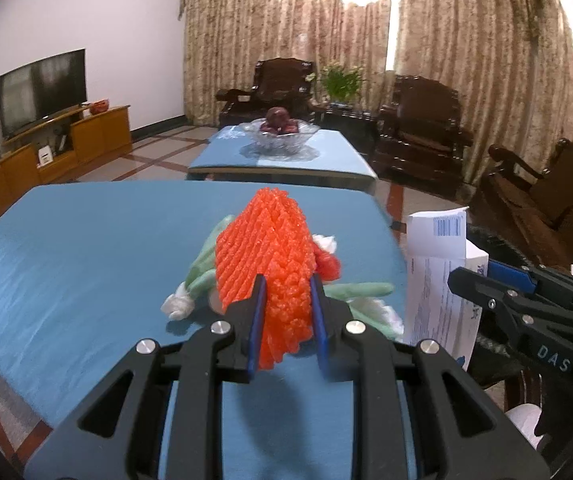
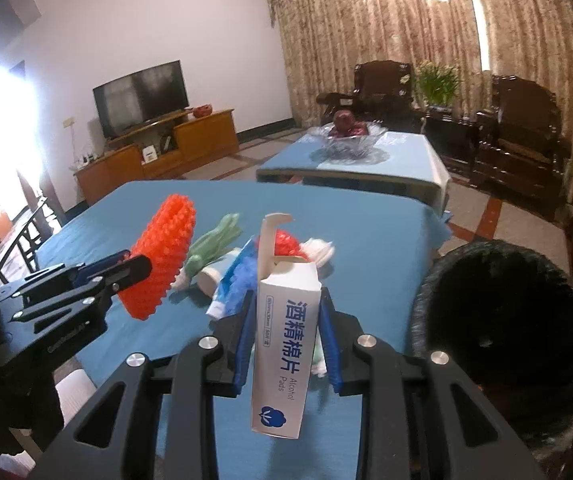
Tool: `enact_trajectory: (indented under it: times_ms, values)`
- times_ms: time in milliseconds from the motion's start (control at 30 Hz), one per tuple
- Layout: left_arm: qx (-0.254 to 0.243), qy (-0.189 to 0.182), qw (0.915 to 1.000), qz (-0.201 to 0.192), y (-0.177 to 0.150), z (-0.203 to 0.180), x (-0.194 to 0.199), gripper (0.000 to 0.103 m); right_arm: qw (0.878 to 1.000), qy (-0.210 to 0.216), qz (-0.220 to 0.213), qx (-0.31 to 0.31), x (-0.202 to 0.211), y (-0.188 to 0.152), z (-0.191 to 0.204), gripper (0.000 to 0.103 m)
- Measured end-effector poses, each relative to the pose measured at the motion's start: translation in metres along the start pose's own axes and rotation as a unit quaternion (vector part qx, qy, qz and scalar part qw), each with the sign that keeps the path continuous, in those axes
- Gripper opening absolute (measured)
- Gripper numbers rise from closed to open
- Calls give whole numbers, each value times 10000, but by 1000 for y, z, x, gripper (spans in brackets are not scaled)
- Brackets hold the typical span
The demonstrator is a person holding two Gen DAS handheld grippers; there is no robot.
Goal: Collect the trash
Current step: 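Move both held items over the wastebasket and open both grippers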
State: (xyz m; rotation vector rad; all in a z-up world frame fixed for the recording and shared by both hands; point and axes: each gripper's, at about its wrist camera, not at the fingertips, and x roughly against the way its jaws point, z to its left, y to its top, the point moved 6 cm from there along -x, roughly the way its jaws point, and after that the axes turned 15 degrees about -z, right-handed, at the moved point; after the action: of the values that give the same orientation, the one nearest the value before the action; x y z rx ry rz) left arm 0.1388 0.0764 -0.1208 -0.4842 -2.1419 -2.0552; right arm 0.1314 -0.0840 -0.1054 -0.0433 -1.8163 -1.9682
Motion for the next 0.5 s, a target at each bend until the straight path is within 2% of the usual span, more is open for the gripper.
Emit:
enact_trajectory:
  times_ms: [333, 500]
  values:
    - [-38, -548, 9984, -129, 19, -57, -19, 20, 9968, -715, -350, 32, 29, 32, -65, 30]
    - [-63, -988, 9949, -186, 26, -105, -36, 20, 9924, -1135, -480, -23, 45, 42, -109, 30]
